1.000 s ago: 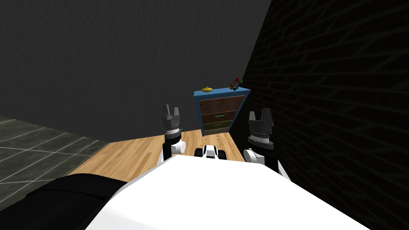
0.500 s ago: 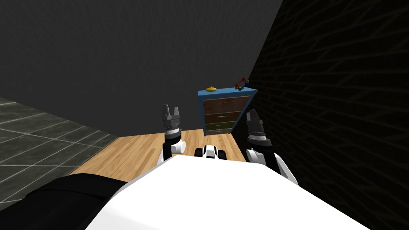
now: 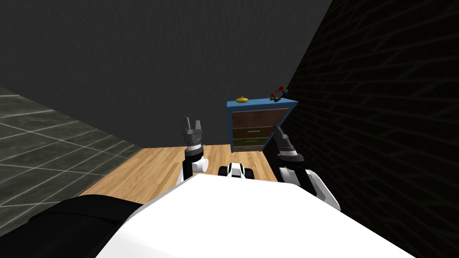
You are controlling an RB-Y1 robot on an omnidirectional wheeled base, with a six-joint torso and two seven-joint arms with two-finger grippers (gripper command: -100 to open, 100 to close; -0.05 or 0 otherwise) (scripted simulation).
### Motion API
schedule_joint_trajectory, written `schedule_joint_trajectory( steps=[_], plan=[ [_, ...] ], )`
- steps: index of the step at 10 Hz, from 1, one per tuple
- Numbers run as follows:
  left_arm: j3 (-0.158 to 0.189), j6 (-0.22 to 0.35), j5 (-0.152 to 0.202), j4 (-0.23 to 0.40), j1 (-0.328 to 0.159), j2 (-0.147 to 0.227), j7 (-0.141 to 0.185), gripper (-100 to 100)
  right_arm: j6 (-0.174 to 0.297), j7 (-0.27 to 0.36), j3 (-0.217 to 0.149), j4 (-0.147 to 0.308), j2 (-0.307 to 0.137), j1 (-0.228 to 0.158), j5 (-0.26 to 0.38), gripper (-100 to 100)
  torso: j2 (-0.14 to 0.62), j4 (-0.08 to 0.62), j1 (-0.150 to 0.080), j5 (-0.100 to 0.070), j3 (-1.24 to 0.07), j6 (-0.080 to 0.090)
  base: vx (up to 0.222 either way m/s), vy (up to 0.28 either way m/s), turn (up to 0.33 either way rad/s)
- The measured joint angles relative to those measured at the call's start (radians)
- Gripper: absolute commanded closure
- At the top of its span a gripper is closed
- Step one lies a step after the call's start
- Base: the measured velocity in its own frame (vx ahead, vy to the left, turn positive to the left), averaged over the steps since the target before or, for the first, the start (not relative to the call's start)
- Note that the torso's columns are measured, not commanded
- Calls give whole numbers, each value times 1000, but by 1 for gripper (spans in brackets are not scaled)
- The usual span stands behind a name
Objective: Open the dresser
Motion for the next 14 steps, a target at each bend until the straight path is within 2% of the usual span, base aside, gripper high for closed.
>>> schedule_joint_trajectory(
  steps=[5,9,12,14],
  plan=[
    [0,0,0,0,0,0,0,0,61,120,-25,46,-26,-26,112,-100,0,0,0,0,0,0,2,27,126],
    [0,0,0,0,0,0,0,0,131,231,-44,82,-46,-48,222,-100,0,0,1,0,0,0,3,27,113],
    [0,0,0,0,0,0,0,0,178,307,-72,102,-77,-52,294,-100,0,0,0,0,0,0,5,26,121],
    [0,0,0,0,0,0,0,0,199,358,-86,132,-88,-64,341,-100,0,0,0,0,0,0,5,23,90]
  ],
)
